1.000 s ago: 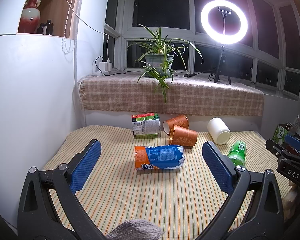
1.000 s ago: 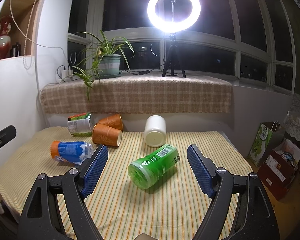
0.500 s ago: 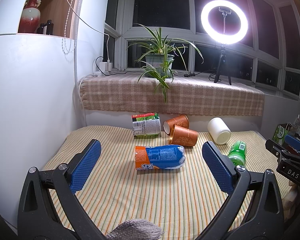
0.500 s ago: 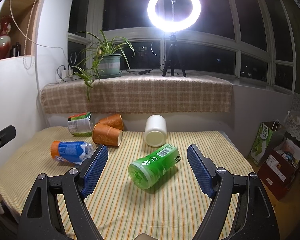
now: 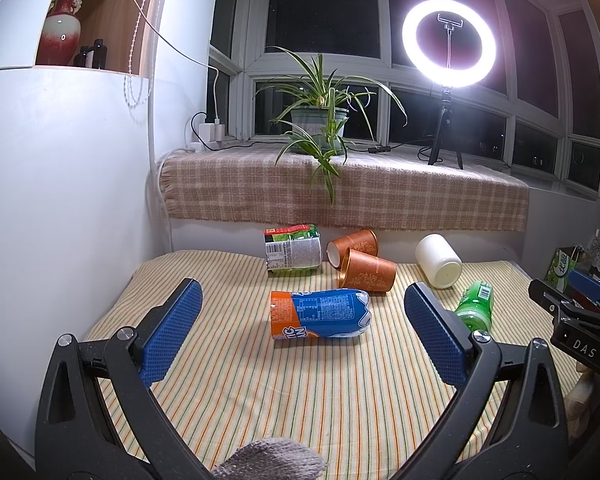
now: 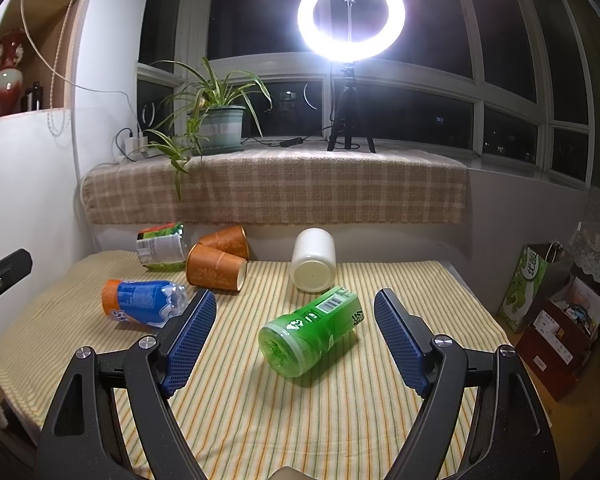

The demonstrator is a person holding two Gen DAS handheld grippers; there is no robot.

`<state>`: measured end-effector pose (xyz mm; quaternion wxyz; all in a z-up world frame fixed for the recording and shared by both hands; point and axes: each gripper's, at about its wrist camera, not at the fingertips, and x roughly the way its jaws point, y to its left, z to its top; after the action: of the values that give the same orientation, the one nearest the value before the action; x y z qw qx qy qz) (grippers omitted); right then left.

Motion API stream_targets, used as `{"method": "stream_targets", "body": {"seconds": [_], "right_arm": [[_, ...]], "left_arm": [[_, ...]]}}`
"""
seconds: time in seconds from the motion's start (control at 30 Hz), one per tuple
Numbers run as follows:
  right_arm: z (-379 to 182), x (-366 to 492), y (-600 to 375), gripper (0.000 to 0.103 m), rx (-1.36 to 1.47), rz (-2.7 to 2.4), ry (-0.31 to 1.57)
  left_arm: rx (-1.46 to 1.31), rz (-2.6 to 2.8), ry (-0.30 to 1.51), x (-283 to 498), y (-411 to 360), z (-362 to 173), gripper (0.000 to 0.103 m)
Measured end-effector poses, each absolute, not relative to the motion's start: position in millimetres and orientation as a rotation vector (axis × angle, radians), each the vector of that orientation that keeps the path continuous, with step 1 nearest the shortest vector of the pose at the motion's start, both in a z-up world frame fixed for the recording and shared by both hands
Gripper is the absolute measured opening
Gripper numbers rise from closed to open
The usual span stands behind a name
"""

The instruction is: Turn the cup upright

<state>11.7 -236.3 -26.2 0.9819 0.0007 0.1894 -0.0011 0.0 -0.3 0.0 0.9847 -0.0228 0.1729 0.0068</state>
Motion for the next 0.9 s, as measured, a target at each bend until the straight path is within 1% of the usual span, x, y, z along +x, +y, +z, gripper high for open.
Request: {"method": "stream_targets", "body": {"seconds": [0.67,0.9], "right_arm": [[-26.8,34.1,-221.6,0.081,-0.041,0.051,0.404],[-26.9,53.5,-209.5,0.081,-0.083,0.136,0.446]], "left_arm": [[-0.050,0.037,0.364,9.4,13.4,-6.6,0.103],[-0.050,0.050,0.376,14.2,18.0,-11.4,0.103]]}}
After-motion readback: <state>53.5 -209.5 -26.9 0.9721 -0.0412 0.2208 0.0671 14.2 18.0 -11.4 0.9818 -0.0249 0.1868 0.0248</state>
